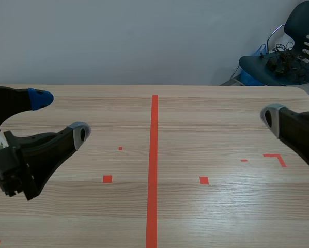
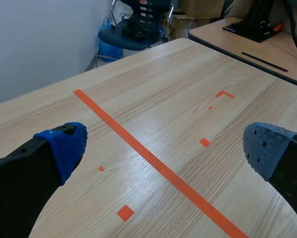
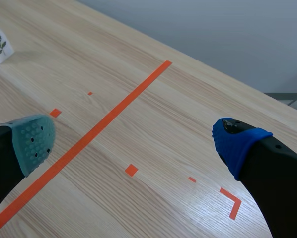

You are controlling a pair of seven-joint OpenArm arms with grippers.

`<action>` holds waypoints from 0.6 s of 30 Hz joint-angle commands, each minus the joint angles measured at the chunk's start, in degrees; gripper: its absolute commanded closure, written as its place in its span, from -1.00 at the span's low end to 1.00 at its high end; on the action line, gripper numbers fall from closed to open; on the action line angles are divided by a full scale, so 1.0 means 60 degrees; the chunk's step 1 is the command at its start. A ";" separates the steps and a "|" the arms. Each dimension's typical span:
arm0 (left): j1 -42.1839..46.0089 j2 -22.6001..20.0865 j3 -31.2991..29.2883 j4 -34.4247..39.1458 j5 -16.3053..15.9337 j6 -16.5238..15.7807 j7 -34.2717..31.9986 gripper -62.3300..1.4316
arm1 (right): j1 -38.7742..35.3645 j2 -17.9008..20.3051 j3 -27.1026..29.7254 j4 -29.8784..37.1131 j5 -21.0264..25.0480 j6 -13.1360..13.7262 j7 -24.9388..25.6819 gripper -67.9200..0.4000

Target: Do the leaf sorting experiment

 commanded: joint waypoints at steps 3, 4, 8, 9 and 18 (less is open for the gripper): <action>0.0091 0.0124 -0.0087 0.0142 -0.0102 0.0200 -0.0189 -1.00 | -0.0018 -0.0248 0.0117 0.0186 0.0076 -0.0029 0.0091 -1.00; 0.0091 0.0142 -0.0087 0.0171 -0.0098 0.0197 -0.0186 -1.00 | -0.0018 -0.0273 0.0117 0.0186 0.0076 -0.0029 0.0029 -1.00; 0.0087 0.0204 -0.0087 0.0171 -0.0098 0.0178 -0.0459 -1.00 | -0.0018 -0.0331 0.0117 0.0186 0.0069 -0.0033 -0.0044 -1.00; 0.0087 0.0204 -0.0087 0.0171 -0.0098 0.0160 -0.0484 -1.00 | -0.0018 -0.0331 0.0117 0.0186 0.0066 -0.0033 -0.0044 -1.00; 0.0459 0.0204 -0.0087 0.0171 -0.0098 -0.0342 -0.0845 -1.00 | -0.0018 -0.0328 0.0117 0.0186 -0.0004 -0.0069 -0.0073 -1.00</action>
